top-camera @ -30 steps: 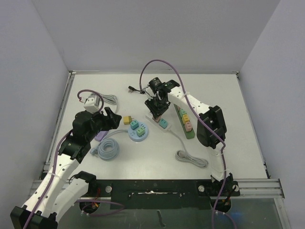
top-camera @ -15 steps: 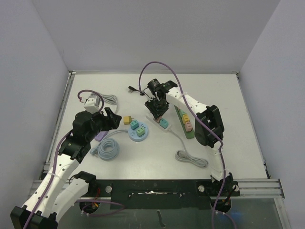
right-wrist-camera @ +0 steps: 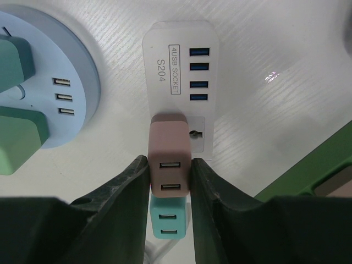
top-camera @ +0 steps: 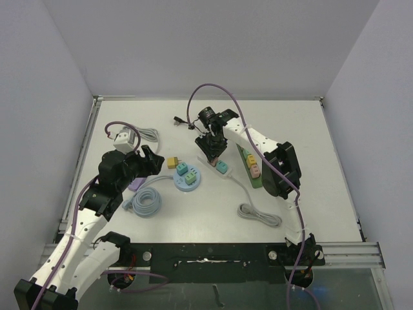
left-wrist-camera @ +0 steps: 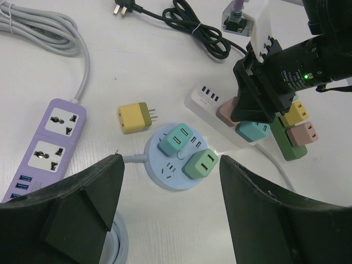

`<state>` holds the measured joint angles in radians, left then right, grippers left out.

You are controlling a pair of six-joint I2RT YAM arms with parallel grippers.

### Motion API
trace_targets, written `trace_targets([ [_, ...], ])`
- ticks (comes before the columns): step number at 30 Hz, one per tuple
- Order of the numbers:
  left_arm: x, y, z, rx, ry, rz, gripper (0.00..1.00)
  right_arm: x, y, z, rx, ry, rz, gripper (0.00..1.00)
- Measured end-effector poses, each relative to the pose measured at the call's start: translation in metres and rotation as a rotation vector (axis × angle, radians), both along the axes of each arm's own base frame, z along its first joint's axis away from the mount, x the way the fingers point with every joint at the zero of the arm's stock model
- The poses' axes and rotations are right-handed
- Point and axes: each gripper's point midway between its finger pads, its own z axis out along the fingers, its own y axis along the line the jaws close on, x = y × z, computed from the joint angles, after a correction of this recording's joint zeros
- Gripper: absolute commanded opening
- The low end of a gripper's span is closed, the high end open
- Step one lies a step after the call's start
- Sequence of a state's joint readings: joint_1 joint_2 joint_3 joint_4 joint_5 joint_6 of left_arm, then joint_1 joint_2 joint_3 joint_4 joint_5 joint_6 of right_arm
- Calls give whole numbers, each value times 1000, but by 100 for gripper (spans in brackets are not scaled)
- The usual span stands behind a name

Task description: Insert the plug

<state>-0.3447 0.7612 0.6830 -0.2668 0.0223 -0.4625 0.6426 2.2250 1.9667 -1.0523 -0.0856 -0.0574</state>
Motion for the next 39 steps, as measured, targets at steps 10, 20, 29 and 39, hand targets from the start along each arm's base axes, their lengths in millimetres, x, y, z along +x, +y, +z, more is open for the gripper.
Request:
trace_targets([
  [10,2,3,-4,10,10,18,68,-2,1,-1,-32,-28,-32,7],
  [20,5,8,-20,37,67,50,72,7,4,3,-37,-100,-114,51],
  [29,10,8,-44,34,162,89,77,14,13,53,104,-222,-174,62],
  [39,25,1,-114,68,412,144,76,-9,-14,107,315,-417,-335,62],
])
